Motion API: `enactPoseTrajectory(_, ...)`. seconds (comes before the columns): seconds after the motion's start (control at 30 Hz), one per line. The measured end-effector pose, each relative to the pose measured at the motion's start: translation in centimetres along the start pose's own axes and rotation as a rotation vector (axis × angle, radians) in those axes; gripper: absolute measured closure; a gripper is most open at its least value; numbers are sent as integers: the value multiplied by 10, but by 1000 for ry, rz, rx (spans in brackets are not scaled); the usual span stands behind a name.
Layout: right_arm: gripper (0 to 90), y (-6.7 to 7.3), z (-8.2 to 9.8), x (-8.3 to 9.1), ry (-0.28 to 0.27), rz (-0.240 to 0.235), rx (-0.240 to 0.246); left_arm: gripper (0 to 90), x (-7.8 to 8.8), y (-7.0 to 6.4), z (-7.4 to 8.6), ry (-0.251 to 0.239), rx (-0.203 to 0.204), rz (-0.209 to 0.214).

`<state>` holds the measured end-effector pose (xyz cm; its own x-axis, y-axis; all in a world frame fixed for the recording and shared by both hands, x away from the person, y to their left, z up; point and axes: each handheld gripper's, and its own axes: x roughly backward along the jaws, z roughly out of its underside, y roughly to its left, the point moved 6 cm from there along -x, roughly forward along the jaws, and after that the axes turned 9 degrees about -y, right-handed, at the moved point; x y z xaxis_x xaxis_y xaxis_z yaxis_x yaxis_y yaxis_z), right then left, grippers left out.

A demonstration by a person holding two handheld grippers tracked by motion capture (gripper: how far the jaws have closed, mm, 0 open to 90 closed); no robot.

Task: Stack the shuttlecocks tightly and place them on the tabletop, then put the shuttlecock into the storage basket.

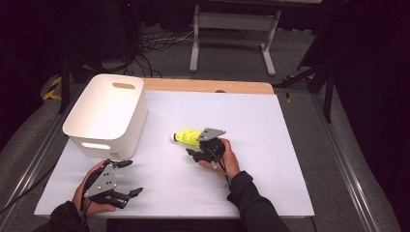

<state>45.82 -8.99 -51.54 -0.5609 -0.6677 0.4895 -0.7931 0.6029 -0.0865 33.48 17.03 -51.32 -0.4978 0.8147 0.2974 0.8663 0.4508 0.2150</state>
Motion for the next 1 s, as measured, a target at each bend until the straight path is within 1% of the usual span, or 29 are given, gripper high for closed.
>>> enactPoseTrajectory(0.1,509,0,-1,-1,-1,5,-2,100,0,0,0,-2,2,2)
enactPoseTrajectory(0.17,564,-2,-2,-1,-1,20,-11,100,-1,-1,-1,-2,1,7)
enactPoseTrajectory(0.2,614,-3,-3,-1,-7,26,-23,100,-1,-1,-1,1,-3,9)
enactPoseTrajectory(0.23,614,-3,-3,-1,-7,26,-23,100,-2,-1,0,3,-4,10)
enactPoseTrajectory(0.33,694,-7,-2,-1,-2,52,-39,100,-3,-2,1,8,-2,13)
enactPoseTrajectory(0.37,694,-7,-2,-1,-2,52,-39,100,-3,-2,1,10,-1,12)
enactPoseTrajectory(0.43,728,-7,-2,-2,1,58,-38,100,-3,-2,1,10,0,12)
enactPoseTrajectory(0.57,727,-8,-3,-3,4,65,-33,104,-7,0,0,11,3,16)
enactPoseTrajectory(0.67,769,-8,-4,-4,10,67,-34,121,-8,0,1,14,12,14)
enactPoseTrajectory(0.7,769,-8,-4,-4,10,67,-34,121,-9,0,1,14,14,16)
enactPoseTrajectory(0.8,799,-10,-5,-4,9,83,-41,119,-11,-1,0,19,6,20)
enactPoseTrajectory(0.87,811,-10,-6,-4,9,85,-37,115,-11,-3,-1,21,-5,23)
enactPoseTrajectory(0.93,828,-11,-5,-4,12,97,-29,114,-12,-3,-1,21,-4,24)
enactPoseTrajectory(1.0,829,-11,-6,-4,11,99,-25,113,-14,-3,0,26,-2,30)
